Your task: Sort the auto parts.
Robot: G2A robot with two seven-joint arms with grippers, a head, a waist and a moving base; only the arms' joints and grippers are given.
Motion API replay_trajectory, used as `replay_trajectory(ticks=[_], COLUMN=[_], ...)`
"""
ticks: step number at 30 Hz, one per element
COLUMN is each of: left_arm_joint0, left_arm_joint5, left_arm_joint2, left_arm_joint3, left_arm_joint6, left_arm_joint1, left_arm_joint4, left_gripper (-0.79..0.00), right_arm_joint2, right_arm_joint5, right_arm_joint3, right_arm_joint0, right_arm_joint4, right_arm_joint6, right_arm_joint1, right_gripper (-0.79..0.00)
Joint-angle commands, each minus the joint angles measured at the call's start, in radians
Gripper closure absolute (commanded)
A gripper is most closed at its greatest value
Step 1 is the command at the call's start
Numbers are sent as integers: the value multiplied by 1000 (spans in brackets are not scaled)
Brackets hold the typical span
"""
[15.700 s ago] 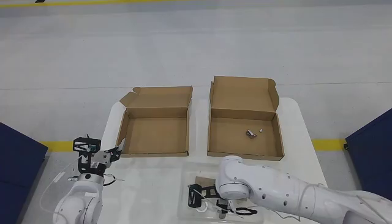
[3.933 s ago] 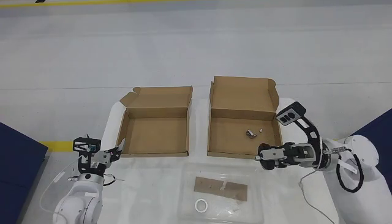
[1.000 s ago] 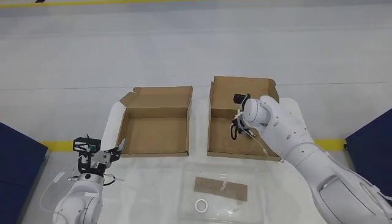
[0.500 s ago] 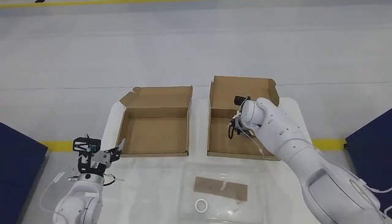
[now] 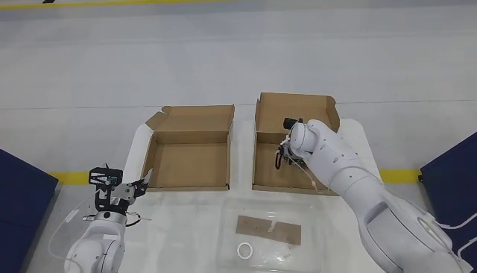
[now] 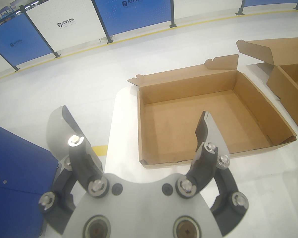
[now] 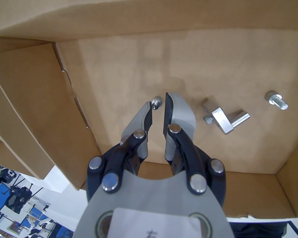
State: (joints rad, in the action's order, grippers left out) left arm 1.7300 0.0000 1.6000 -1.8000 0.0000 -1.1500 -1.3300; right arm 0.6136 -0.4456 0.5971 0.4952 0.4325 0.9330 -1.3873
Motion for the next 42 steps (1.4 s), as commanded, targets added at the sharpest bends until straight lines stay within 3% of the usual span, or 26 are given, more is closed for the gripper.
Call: replay_trajectory(ticks=[1, 4, 8, 9, 10, 14, 20, 29, 31, 37, 42], left_arm_joint0=[0, 0, 0, 0, 0, 0, 0, 0, 0, 0, 0], left_arm_joint5=[0, 0, 0, 0, 0, 0, 0, 0, 0, 0, 0], left_arm_joint2=[0, 0, 0, 0, 0, 0, 0, 0, 0, 0, 0], left_arm_joint3=[0, 0, 0, 0, 0, 0, 0, 0, 0, 0, 0], left_arm_joint6=[0, 0, 0, 0, 0, 0, 0, 0, 0, 0, 0], left_arm_joint1=[0, 0, 0, 0, 0, 0, 0, 0, 0, 0, 0], left_arm_joint4=[0, 0, 0, 0, 0, 0, 0, 0, 0, 0, 0], left_gripper=[-785, -785, -785, -785, -785, -785, -785, -785, -785, -785, -785], right_arm_joint2=[0, 9, 24, 28, 36, 67, 200, 584, 677, 843, 876], right_arm_joint5=[4, 18, 38, 41, 44, 56, 148, 290, 334, 454, 550], right_arm_joint3=[-10, -20, -17, -12, -2, 50, 232, 693, 782, 874, 896], right_arm_joint0=[-3, -7, -14, -15, -16, -12, 48, 342, 423, 556, 639], right_arm_joint4=[2, -8, -15, -13, -13, -12, -49, -157, -215, -420, -625], right_arm_joint6=[0, -2, 7, 9, 12, 27, 99, 335, 402, 578, 603], right_arm_joint1=[-5, -9, -8, -6, -3, 14, 88, 240, 265, 303, 334], right_gripper=[-129, -163, -403, -631, -785, -785, -785, -785, -785, -785, -785])
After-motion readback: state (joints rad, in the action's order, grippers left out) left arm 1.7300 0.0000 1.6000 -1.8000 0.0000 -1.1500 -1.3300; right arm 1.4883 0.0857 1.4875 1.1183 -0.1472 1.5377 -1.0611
